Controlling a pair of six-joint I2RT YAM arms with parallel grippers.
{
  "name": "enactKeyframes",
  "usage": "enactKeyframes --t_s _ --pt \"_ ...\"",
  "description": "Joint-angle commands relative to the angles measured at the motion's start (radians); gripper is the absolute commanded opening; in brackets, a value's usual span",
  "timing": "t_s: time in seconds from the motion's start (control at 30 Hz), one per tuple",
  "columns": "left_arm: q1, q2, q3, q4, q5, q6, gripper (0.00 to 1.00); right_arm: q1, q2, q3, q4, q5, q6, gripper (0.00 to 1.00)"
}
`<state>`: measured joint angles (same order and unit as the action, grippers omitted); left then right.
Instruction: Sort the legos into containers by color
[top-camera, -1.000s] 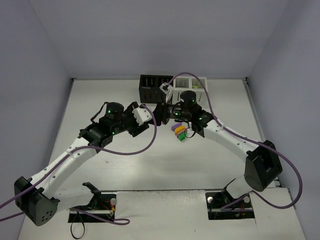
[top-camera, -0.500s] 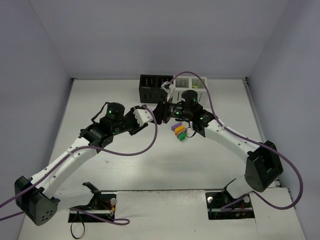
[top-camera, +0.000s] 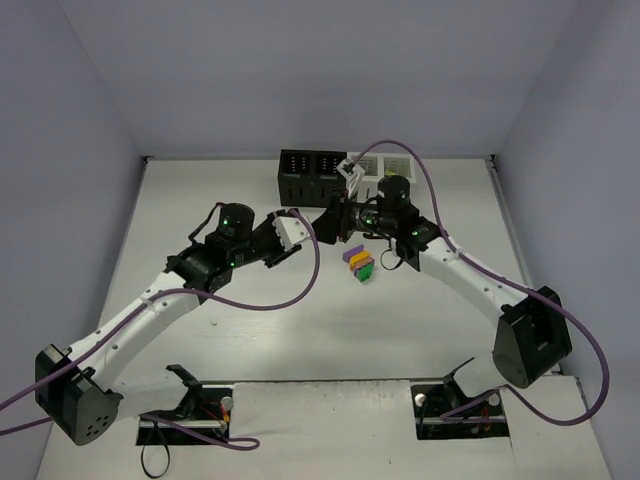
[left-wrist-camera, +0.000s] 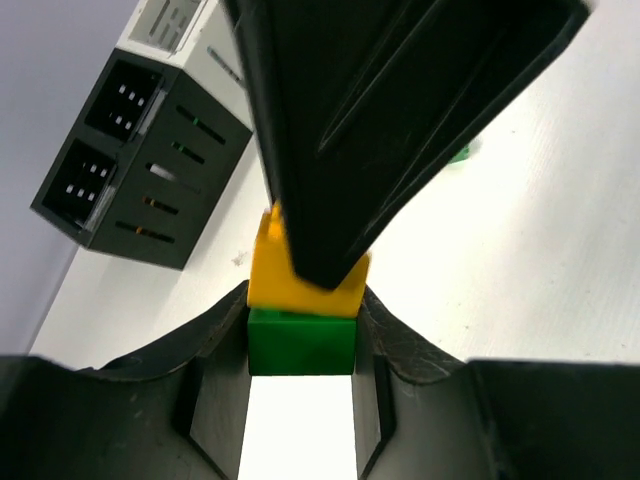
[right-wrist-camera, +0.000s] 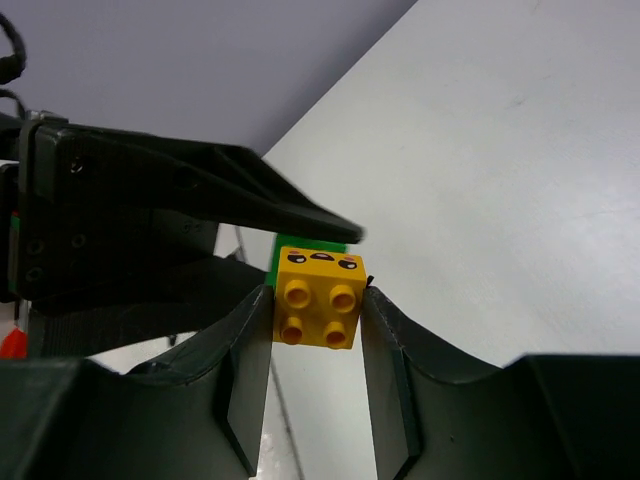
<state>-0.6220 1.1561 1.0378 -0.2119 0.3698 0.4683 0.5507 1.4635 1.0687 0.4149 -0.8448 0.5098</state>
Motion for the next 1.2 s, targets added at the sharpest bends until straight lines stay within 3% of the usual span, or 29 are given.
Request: enactKeyframes --t_s 0.0,0.37,0.6,0.87,1.03,1.17 --pt "0.018 -0.018 0.044 -0.047 -0.025 0.006 0.12 -0.093 -0.06 0.048 0.035 0.055 -0.06 0.0" --pt "0.021 -0.024 0.036 -0.027 -0.083 -0.011 0.12 -0.136 0.109 0.218 -0.002 0.102 -0.195 0.0" --pt "0.053 -0.018 0.021 0.055 -0.201 -0.092 0.12 -0.135 0.377 0.485 -0.01 0.135 -0.303 0.0" --pt "0.134 0.001 0.044 0.075 -0.1 -0.161 0.12 -0.133 0.693 0.879 -0.008 0.162 -0.338 0.0" --pt "0.154 -0.007 0.042 0.08 -0.088 -0.158 0.12 -0.127 0.852 1.037 -0.011 0.21 -0.329 0.06" --pt "0.163 -0.006 0.044 0.08 -0.072 -0.158 0.12 -0.124 0.92 1.1 -0.008 0.24 -0.332 0.17"
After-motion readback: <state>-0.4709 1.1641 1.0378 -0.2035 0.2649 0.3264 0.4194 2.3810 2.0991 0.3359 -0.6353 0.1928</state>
